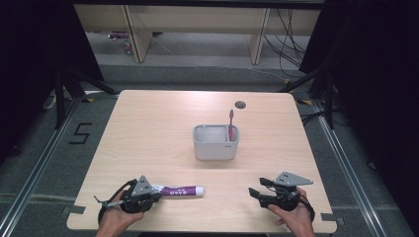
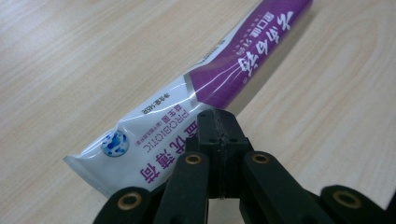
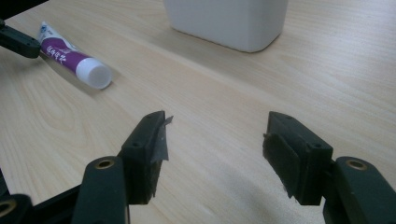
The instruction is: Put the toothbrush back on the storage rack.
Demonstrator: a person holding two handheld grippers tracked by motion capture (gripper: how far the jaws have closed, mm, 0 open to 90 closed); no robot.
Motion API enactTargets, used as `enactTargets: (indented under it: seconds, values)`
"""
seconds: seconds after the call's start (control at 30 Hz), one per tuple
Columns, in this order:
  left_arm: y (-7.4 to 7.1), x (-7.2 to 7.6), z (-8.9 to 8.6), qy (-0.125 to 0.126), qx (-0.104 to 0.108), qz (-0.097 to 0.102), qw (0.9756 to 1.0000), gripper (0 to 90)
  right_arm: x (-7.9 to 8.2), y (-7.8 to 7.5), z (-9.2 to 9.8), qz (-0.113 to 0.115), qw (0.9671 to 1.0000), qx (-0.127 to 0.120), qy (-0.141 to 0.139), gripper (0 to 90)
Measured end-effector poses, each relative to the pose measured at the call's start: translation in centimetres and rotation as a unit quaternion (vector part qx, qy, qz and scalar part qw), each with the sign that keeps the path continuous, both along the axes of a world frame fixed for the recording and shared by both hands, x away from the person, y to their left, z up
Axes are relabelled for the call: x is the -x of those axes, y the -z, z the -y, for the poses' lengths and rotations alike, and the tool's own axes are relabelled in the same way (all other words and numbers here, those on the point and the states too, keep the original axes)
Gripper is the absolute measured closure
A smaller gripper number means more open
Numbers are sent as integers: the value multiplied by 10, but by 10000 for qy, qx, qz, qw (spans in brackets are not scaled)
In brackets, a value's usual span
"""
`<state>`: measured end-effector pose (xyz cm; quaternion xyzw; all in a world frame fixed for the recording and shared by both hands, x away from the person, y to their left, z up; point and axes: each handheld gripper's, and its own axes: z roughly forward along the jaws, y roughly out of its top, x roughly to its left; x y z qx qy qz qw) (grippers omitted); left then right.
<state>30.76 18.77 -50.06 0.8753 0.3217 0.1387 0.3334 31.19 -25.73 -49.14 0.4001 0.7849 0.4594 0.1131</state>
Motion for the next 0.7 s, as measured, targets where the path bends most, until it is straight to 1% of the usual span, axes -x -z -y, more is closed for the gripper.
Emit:
enactTargets:
  seconds: [0.03, 0.07, 0.1, 0.13, 0.17, 0.2, 0.23, 0.27, 0.3, 0.33, 0.4, 0.47, 0.57, 0.6, 0.63, 0.67, 0.7]
  values:
    - [0, -1, 0, -12, -32, 15, 10000, 897, -2, 1, 1, 82, 9999, 53, -79, 395]
    - [0, -3, 1, -78, -18, 9, 10000, 897, -1, 0, 1, 93, 9999, 89, -45, 395]
    - [-1, -5, 1, -64, -29, 7, 10000, 897, 0, 1, 0, -25, 10000, 10, -23, 395]
    - [-1, -7, 1, -82, -30, 12, 10000, 897, 0, 0, -1, -41, 10000, 70, -16, 395]
    - [-1, -9, 1, -87, -56, 23, 9999, 897, 0, 0, -1, -40, 10000, 68, -14, 395]
    - [-1, -11, 1, -79, -25, 26, 10000, 897, 0, -1, 0, 13, 10000, 86, -37, 395]
    - [-1, -13, 2, -101, -41, 31, 9999, 897, -2, 0, 1, 133, 9998, 126, -106, 395]
    - [-2, -15, 2, -71, -64, 21, 10000, 897, -1, 0, 1, 87, 9999, 108, -73, 395]
    - [-3, -16, 3, -106, -59, 18, 9999, 897, -1, 0, 0, -10, 10000, 15, -35, 395]
    - [-3, -18, 3, -83, -49, 30, 9999, 897, -1, 0, 0, -15, 10000, -3, -38, 395]
    - [-3, -23, 4, -140, -20, 9, 9999, 897, -1, 0, 0, -1, 10000, 7, -15, 394]
    - [-4, -27, 4, -159, -53, 13, 9999, 897, -1, 1, 0, -53, 10000, -25, -7, 395]
    - [-4, -31, 5, -148, -5, -4, 9999, 896, -1, 1, 0, -29, 10000, -12, -28, 395]
    - [-4, -32, 6, -224, 19, -4, 9997, 897, -1, 0, 0, -3, 10000, 11, -21, 395]
    - [-5, -33, 5, -190, -25, -10, 9998, 897, -2, 0, 1, 34, 10000, 48, -36, 395]
    - [-5, -35, 6, -181, 2, 7, 9998, 897, -1, 0, 0, -30, 10000, -15, -23, 395]
    - [-6, -36, 6, -187, -14, 1, 9998, 897, -1, 0, 0, -28, 10000, -16, -28, 395]
